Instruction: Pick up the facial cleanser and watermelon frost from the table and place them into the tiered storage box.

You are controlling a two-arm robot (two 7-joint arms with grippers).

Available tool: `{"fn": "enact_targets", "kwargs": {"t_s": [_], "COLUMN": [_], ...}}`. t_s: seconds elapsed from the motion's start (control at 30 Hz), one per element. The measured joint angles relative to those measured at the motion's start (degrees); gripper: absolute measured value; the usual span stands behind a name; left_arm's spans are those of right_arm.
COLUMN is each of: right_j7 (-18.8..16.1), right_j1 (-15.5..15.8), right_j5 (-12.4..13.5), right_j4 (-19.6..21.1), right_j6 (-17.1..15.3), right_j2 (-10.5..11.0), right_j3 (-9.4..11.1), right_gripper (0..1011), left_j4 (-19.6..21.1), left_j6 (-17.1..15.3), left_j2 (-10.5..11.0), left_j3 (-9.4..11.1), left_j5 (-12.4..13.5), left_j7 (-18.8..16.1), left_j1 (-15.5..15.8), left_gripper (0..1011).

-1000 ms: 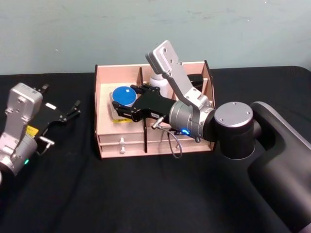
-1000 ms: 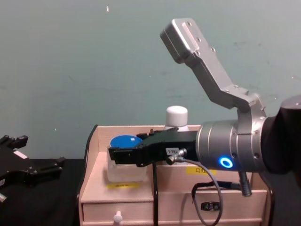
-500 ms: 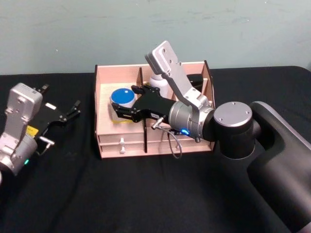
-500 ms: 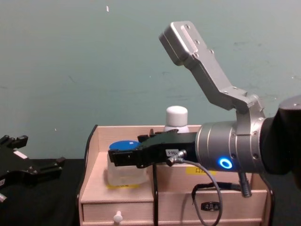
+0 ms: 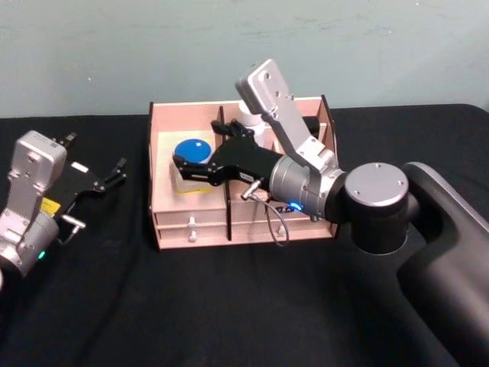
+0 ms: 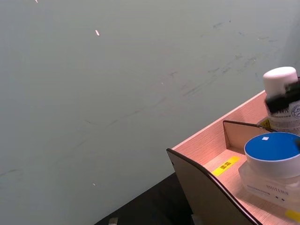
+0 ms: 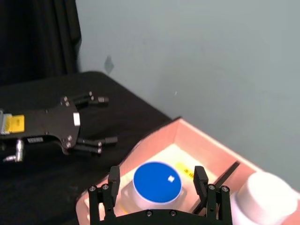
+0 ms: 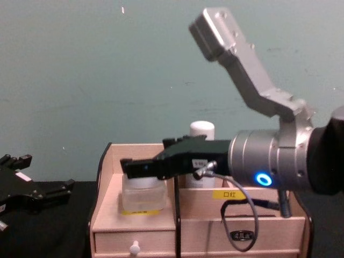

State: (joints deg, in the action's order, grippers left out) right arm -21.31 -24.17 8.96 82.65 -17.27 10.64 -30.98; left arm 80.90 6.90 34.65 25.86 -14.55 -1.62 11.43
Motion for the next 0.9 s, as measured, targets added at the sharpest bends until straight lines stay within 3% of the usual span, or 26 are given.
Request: {"fn": "enact_targets", "kwargs": {"t_s": [0.3, 0.4, 0.6, 0.9], "right_j7": [5.10, 7.58, 10.77, 14.76], "right_j1": [4.76, 8.03, 13.59, 21.48], "right_j5": [-4.60, -6.00, -7.13, -6.60], "right_j4": [9.83, 14.99, 21.57, 25.47], "right_j6": [4.18, 6.13, 8.21, 11.03], "right_j2": [3.18, 5.06, 7.80, 9.43], "right_j3": [2.09, 4.66, 9.79, 18.83], "right_gripper": [1000, 1000, 1000, 1000], "left_j4": [0.00, 0.00, 0.00, 0.00], "left_j6": [0.00, 0.00, 0.00, 0.00], "left_j2": [0.00, 0.00, 0.00, 0.00], "left_j3": [0.00, 0.00, 0.00, 0.00], "left_j5": [0.00, 0.00, 0.00, 0.00], "left_j7": [0.00, 0.00, 0.00, 0.00], "left_j1": [0.00, 0.00, 0.00, 0.00], "left_gripper": [1010, 1010, 1010, 1010]}}
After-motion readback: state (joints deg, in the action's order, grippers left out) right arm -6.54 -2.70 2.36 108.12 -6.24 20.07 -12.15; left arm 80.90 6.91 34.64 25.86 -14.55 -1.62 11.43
